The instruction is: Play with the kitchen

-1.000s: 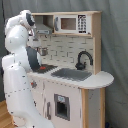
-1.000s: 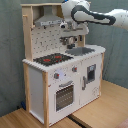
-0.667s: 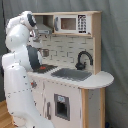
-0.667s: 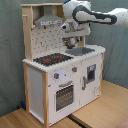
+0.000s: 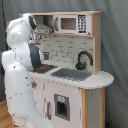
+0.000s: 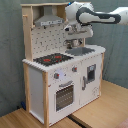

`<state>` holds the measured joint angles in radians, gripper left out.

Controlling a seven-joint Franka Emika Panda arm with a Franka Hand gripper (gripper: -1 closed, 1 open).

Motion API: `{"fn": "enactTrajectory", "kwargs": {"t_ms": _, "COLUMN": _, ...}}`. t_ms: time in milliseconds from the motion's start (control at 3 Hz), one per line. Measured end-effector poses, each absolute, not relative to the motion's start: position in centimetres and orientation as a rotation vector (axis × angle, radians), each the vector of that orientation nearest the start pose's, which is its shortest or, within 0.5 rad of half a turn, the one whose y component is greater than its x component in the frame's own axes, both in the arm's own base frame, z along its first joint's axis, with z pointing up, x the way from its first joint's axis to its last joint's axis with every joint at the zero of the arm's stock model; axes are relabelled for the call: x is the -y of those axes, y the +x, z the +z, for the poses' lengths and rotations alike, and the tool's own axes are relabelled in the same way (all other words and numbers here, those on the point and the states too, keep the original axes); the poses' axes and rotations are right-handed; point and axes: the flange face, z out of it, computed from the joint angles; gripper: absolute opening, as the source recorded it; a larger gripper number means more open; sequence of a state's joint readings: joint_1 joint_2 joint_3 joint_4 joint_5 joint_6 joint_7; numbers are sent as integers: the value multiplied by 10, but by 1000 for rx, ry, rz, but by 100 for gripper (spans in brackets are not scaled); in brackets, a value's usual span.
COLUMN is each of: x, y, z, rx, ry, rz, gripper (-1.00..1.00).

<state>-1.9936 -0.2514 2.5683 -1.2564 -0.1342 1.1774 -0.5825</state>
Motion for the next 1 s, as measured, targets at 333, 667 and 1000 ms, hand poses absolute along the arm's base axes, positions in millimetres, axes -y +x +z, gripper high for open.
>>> {"fn": "enactTrajectory", "kwargs": {"t_ms": 333, "x": -331, "y": 458, "z": 610, "rx": 1756, "ry": -2885, "rz": 489, "gripper": -100}}
{"fn": "enactTrajectory", "kwargs": {"t_ms": 667, "x": -323, "y": 450, "z": 602, "rx": 1726, "ry": -2914, "rz": 475, "gripper": -100}}
{"fn": "enactTrajectory", "kwargs": {"t_ms": 1000, "x": -313, "y": 442, "z": 594, "rx": 1698, "ry": -2944, "rz": 459, "gripper": -100}}
